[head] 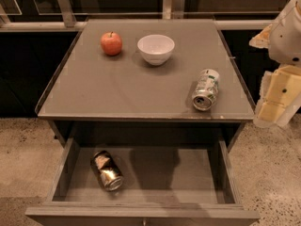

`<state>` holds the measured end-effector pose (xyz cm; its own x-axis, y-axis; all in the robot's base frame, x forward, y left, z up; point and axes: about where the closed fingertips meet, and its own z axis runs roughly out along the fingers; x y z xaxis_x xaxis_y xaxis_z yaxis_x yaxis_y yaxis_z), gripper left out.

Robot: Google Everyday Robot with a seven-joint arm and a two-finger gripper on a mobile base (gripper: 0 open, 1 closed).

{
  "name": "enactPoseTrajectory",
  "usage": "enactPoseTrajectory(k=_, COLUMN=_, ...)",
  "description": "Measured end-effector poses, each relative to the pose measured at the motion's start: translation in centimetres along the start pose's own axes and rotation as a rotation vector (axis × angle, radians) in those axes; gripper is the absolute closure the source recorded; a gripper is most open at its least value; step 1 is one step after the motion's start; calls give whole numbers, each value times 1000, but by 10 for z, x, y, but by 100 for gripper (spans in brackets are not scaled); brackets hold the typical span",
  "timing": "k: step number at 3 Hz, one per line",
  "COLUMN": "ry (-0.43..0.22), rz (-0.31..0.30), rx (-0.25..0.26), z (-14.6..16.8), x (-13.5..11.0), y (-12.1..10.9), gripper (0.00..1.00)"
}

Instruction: Pick orange can from top drawer and place on counter

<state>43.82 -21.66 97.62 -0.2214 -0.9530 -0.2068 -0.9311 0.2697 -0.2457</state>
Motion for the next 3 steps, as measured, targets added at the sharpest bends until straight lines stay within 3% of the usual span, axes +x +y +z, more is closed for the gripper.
enactPoseTrajectory(k=1, ry=0, rz=0, rx=0, z=0, x=0, y=0, gripper=0)
enactPoseTrajectory(k=2, ry=-42, rz=2, rx=10, z=2, x=-6, y=3, gripper=0)
enactPoseTrajectory(k=3, ry=-138, rz=73, rx=19, z=17, x=-14, y=18, gripper=0)
